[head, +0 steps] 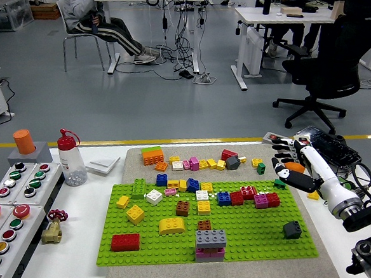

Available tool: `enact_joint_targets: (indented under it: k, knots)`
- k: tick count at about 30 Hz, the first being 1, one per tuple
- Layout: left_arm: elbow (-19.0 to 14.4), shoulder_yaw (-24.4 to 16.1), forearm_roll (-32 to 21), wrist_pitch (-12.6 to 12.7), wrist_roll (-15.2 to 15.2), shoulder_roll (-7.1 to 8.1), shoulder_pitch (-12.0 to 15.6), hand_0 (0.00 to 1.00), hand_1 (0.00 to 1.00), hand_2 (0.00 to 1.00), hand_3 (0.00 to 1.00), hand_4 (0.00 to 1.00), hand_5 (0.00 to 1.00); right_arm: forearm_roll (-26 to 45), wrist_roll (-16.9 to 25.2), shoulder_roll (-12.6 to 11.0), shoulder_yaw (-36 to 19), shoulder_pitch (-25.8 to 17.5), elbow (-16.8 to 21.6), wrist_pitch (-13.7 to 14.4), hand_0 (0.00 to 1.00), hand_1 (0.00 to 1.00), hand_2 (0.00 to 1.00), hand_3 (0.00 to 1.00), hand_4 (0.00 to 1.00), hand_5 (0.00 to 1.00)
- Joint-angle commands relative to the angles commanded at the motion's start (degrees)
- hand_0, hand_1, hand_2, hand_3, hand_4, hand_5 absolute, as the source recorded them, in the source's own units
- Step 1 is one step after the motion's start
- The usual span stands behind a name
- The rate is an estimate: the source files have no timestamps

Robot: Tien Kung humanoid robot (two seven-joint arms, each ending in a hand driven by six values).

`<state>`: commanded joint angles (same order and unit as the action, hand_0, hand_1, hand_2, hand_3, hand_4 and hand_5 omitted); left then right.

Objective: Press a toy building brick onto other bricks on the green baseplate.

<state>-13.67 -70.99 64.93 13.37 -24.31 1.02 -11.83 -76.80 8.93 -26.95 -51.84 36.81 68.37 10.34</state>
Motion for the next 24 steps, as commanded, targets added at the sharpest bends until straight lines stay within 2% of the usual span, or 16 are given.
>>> enact_joint_targets:
  k: [2, 5, 6, 14, 20, 24]
  knots:
    - [0.0, 0.0, 0.0, 0.0, 0.0, 0.0, 0.0, 0.631, 0.595, 0.608, 0.407, 0.294, 0.948, -1.2, 0.1, -0.1, 0.6, 0.6, -0.5, -0.1, 0.796, 0.798, 0.846, 0.845, 0.639, 0.15]
    - [0.0, 0.1, -0.1, -0.1, -0.1, 0.02, -0.2, 0.631, 0.595, 0.608, 0.407, 0.294, 0.948, -7.7, 0.2, -0.4, 3.4, 3.3, -2.9, -0.8, 0.796, 0.798, 0.846, 0.845, 0.639, 0.15]
    - [0.0, 0.2, -0.2, -0.1, -0.1, 0.03, -0.3, 0.632, 0.596, 0.608, 0.409, 0.296, 0.946, -9.6, 0.1, -0.5, 4.3, 4.1, -3.7, -1.3, 0.819, 0.816, 0.848, 0.851, 0.664, 0.149]
    - [-0.1, 0.5, -0.5, -0.2, -0.3, 0.06, -0.4, 0.632, 0.596, 0.607, 0.407, 0.296, 0.945, -22.5, -1.4, 0.4, 11.1, 9.4, -9.8, -5.1, 0.823, 0.819, 0.844, 0.849, 0.668, 0.154]
    - [-0.1, 0.7, -0.7, -0.2, -0.3, 0.1, -0.4, 0.632, 0.596, 0.606, 0.406, 0.297, 0.944, -28.1, -2.9, 1.5, 14.7, 12.1, -12.8, -7.4, 0.821, 0.816, 0.842, 0.849, 0.676, 0.173]
    - [-0.1, 0.8, -0.8, -0.1, -0.3, 0.11, -0.5, 0.632, 0.596, 0.606, 0.406, 0.298, 0.946, -29.8, -3.5, 2.2, 17.9, 14.1, -14.6, -7.7, 0.815, 0.808, 0.832, 0.84, 0.686, 0.192]
